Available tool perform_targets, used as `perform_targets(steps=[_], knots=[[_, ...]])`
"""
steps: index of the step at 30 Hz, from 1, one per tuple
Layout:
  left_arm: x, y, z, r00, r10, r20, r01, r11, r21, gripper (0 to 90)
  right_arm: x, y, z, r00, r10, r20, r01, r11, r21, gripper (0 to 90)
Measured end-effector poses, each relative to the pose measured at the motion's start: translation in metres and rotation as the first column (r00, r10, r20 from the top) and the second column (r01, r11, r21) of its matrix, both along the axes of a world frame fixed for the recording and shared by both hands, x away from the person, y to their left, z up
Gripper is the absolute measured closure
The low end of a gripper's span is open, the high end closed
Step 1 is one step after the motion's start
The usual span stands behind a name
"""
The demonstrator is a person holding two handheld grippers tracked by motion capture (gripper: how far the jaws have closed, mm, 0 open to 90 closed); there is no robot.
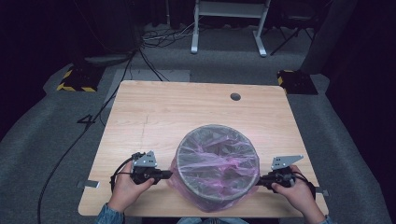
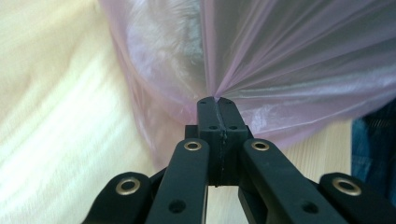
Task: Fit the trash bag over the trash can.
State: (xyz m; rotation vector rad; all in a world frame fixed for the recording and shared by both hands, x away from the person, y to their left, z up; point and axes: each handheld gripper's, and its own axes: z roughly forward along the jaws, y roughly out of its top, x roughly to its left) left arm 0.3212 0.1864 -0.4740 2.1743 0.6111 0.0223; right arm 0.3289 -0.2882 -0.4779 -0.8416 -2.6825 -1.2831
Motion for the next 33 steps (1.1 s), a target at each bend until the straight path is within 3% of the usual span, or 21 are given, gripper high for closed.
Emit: perform_targets(steps=[2,4,5,6,7,8,9,10,12,14,16,18,20,23,27,29,31,32,33], knots=[[-0.006,0.000,0.002,0.9994,-0.033,-0.008,0.034,0.9994,0.011,90.0,-0.007,-0.003,0.000,1.0000,0.003,-0.007,-0.004,1.0000,-0.009,90.0],[-0.014,0.000,0.007,0.9970,-0.076,-0.015,0.076,0.9971,-0.005,81.2,-0.015,-0.008,0.003,1.0000,-0.001,-0.002,0.001,1.0000,-0.008,84.7],[-0.018,0.000,0.011,0.9965,-0.084,-0.002,0.084,0.9964,-0.009,69.1,-0.018,-0.012,0.005,1.0000,-0.006,0.003,0.006,1.0000,0.000,71.0],[-0.022,-0.001,0.015,0.9963,-0.079,0.035,0.079,0.9967,-0.015,56.5,-0.021,-0.014,0.008,0.9997,-0.013,0.020,0.013,0.9999,0.010,55.2],[-0.024,-0.001,0.021,0.9945,-0.061,0.085,0.065,0.9969,-0.045,47.1,-0.024,-0.016,0.011,0.9988,-0.022,0.045,0.021,0.9996,0.017,46.3],[-0.025,-0.001,0.026,0.9931,-0.049,0.107,0.057,0.9958,-0.072,33.4,-0.027,-0.017,0.016,0.9962,-0.026,0.083,0.024,0.9994,0.025,37.0],[-0.024,-0.002,0.030,0.9913,-0.045,0.124,0.056,0.9944,-0.089,25.2,-0.028,-0.017,0.021,0.9937,-0.021,0.110,0.017,0.9992,0.035,31.3],[-0.023,-0.003,0.035,0.9892,-0.043,0.140,0.059,0.9922,-0.110,23.4,-0.029,-0.015,0.025,0.9918,-0.015,0.127,0.009,0.9988,0.049,29.8],[-0.020,-0.008,0.043,0.9852,-0.053,0.163,0.073,0.9899,-0.122,28.6,-0.030,-0.009,0.037,0.9855,0.014,0.169,-0.030,0.9954,0.091,35.9],[-0.014,-0.015,0.047,0.9767,-0.063,0.205,0.088,0.9897,-0.113,41.0,-0.028,0.002,0.049,0.9763,0.069,0.205,-0.094,0.9886,0.117,53.0],[-0.008,-0.021,0.046,0.9734,-0.069,0.218,0.082,0.9953,-0.052,57.1,-0.025,0.010,0.056,0.9689,0.093,0.229,-0.118,0.9882,0.097,72.5],[-0.006,-0.025,0.042,0.9793,-0.086,0.183,0.088,0.9961,0.000,76.0,-0.022,0.018,0.061,0.9666,0.102,0.235,-0.125,0.9886,0.085,85.1],[-0.006,-0.025,0.035,0.9877,-0.086,0.131,0.081,0.9959,0.040,89.7,-0.019,0.022,0.063,0.9669,0.106,0.232,-0.129,0.9878,0.087,90.0],[-0.004,-0.024,0.025,0.9941,-0.050,0.096,0.044,0.9973,0.058,90.0,-0.013,0.023,0.056,0.9728,0.093,0.212,-0.112,0.9905,0.080,90.0],[0.000,-0.028,0.013,0.9977,-0.051,0.044,0.049,0.9976,0.048,90.0,-0.004,0.021,0.035,0.9846,0.078,0.156,-0.087,0.9949,0.051,90.0],[0.001,-0.031,0.010,0.9980,-0.054,0.033,0.053,0.9983,0.025,90.0,-0.002,0.018,0.025,0.9897,0.072,0.124,-0.084,0.9917,0.097,90.0],[0.000,-0.033,0.012,0.9971,-0.061,0.045,0.060,0.9977,0.033,90.0,-0.002,0.016,0.025,0.9900,0.065,0.125,-0.078,0.9918,0.102,90.0],[-0.002,-0.032,0.013,0.9976,-0.052,0.045,0.050,0.9978,0.043,87.0,-0.004,0.015,0.027,0.9879,0.064,0.141,-0.075,0.9940,0.080,90.0],[-0.003,-0.032,0.013,0.9971,-0.037,0.067,0.034,0.9986,0.041,70.2,-0.006,0.015,0.031,0.9865,0.065,0.150,-0.073,0.9962,0.048,79.3]])
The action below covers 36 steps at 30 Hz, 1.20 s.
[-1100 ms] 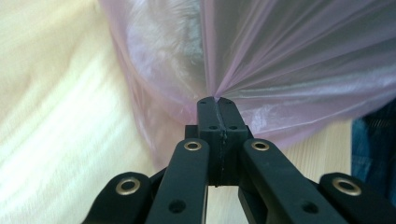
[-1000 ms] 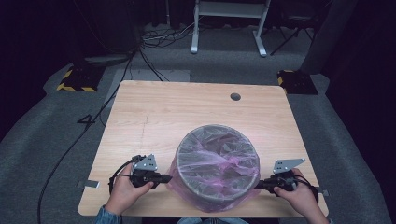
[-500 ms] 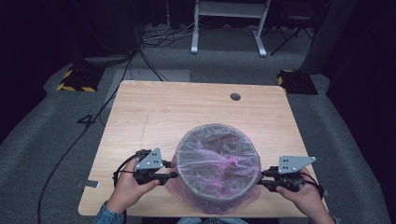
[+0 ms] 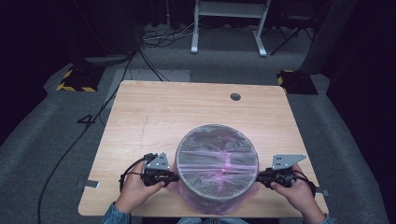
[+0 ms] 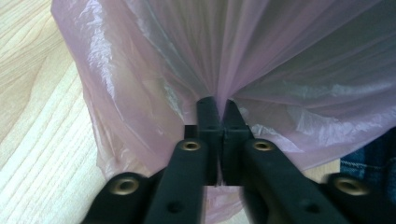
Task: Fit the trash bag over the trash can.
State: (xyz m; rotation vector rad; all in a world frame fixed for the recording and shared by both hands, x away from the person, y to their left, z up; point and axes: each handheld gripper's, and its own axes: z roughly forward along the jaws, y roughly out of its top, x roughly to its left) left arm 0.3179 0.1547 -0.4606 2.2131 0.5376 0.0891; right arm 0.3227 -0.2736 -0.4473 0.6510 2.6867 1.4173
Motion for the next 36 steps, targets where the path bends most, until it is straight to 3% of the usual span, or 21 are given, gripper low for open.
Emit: perform_targets(steps=[2,3,5,8,11,15,19,22,27,36], knots=[[-0.002,0.004,0.002,0.9990,0.022,0.038,-0.021,0.9992,-0.035,48.9,-0.001,-0.002,0.004,1.0000,-0.008,-0.005,0.008,0.9999,-0.013,53.6],[-0.004,0.008,0.003,0.9986,0.025,0.047,-0.022,0.9983,-0.054,41.8,-0.002,-0.004,0.007,0.9998,-0.015,0.014,0.016,0.9995,-0.027,43.2],[-0.007,0.017,0.006,0.9980,0.035,0.053,-0.031,0.9970,-0.071,34.4,-0.002,-0.009,0.012,0.9978,-0.025,0.061,0.028,0.9982,-0.052,32.6],[-0.013,0.029,0.010,0.9957,0.079,0.049,-0.077,0.9966,-0.030,31.8,-0.002,-0.020,0.021,0.9953,-0.051,0.082,0.054,0.9979,-0.035,29.0],[-0.014,0.041,0.010,0.9891,0.136,0.058,-0.134,0.9903,-0.037,30.2,-0.004,-0.028,0.037,0.9911,-0.084,0.103,0.085,0.9963,-0.010,26.8],[-0.011,0.057,0.005,0.9688,0.237,0.073,-0.235,0.9714,-0.030,27.8,-0.006,-0.028,0.062,0.9864,-0.100,0.130,0.098,0.9949,0.023,25.8],[-0.011,0.066,-0.002,0.9520,0.297,0.075,-0.297,0.9548,-0.007,27.2,-0.005,-0.022,0.086,0.9832,-0.096,0.155,0.092,0.9953,0.029,25.7],[-0.011,0.069,-0.007,0.9436,0.323,0.073,-0.324,0.9462,-0.003,26.1,-0.005,-0.013,0.103,0.9778,-0.083,0.192,0.080,0.9965,0.023,25.7],[-0.009,0.074,-0.016,0.9302,0.361,0.067,-0.363,0.9316,0.020,24.8,0.001,0.006,0.131,0.9745,-0.055,0.217,0.047,0.9980,0.042,25.3],[-0.004,0.082,-0.027,0.9129,0.404,0.062,-0.407,0.9113,0.062,23.9,0.017,0.052,0.156,0.9756,-0.021,0.219,0.011,0.9987,0.049,24.6]])
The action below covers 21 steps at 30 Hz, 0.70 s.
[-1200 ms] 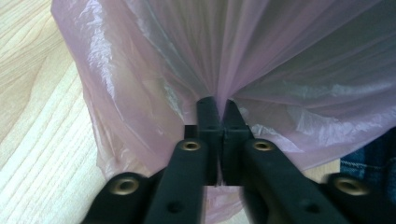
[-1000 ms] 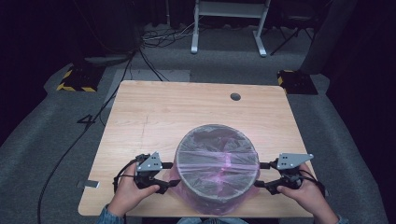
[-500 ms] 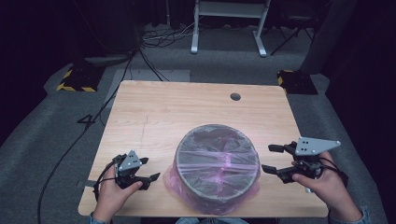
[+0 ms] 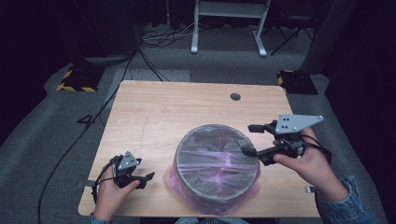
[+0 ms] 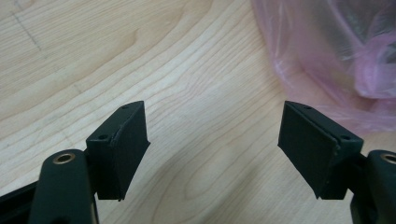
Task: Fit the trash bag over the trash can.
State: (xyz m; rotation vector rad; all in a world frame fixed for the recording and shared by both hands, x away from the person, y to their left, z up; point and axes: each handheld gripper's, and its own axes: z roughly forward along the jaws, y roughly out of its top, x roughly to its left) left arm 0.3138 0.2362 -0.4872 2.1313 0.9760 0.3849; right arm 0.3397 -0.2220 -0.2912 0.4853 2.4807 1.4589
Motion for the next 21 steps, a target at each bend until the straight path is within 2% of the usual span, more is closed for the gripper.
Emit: perform_targets(steps=[5,13,15,18,21], knots=[[0.002,0.000,-0.005,0.9999,0.014,0.001,-0.014,0.9996,0.026,25.4,0.007,0.030,0.006,0.9994,0.035,-0.002,-0.035,0.9994,-0.008,24.7],[0.005,0.003,-0.010,0.9993,0.037,-0.003,-0.037,0.9964,0.076,25.3,0.014,0.080,0.000,0.9947,0.100,-0.022,-0.101,0.9943,-0.035,25.9],[0.007,0.004,-0.012,0.9992,0.039,-0.004,-0.039,0.9968,0.070,25.3,0.016,0.091,-0.002,0.9942,0.106,-0.017,-0.107,0.9937,-0.034,26.5],[0.009,0.005,-0.015,0.9990,0.045,-0.006,-0.045,0.9979,0.046,24.7,0.017,0.106,-0.008,0.9919,0.119,-0.045,-0.120,0.9923,-0.030,26.7],[0.009,0.006,-0.015,0.9992,0.040,-0.007,-0.040,0.9983,0.042,24.1,0.018,0.117,-0.017,0.9898,0.129,-0.061,-0.131,0.9902,-0.046,26.8]])
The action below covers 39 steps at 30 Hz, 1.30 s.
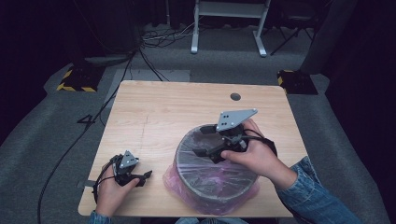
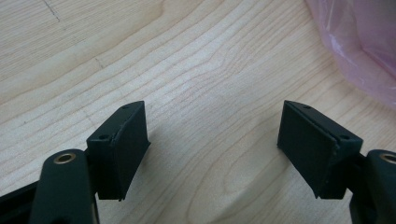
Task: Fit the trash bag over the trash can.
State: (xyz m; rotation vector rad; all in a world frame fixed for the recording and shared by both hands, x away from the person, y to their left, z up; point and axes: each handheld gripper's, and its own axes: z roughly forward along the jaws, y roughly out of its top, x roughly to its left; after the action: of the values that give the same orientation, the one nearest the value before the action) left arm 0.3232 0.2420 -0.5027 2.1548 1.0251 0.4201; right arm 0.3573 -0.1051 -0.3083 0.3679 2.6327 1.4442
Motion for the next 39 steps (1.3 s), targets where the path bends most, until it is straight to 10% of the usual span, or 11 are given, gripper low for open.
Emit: perform_targets(steps=[19,39], knots=[[0.000,0.000,-0.002,0.9999,0.005,0.009,-0.005,0.9999,-0.014,22.7,0.012,0.023,-0.050,0.9996,0.025,-0.014,-0.028,0.9769,-0.212,15.6],[0.000,0.000,-0.002,0.9999,0.005,0.010,-0.005,0.9999,-0.014,22.6,0.015,0.030,-0.077,0.9957,0.016,-0.091,-0.055,0.8942,-0.444,23.7]])
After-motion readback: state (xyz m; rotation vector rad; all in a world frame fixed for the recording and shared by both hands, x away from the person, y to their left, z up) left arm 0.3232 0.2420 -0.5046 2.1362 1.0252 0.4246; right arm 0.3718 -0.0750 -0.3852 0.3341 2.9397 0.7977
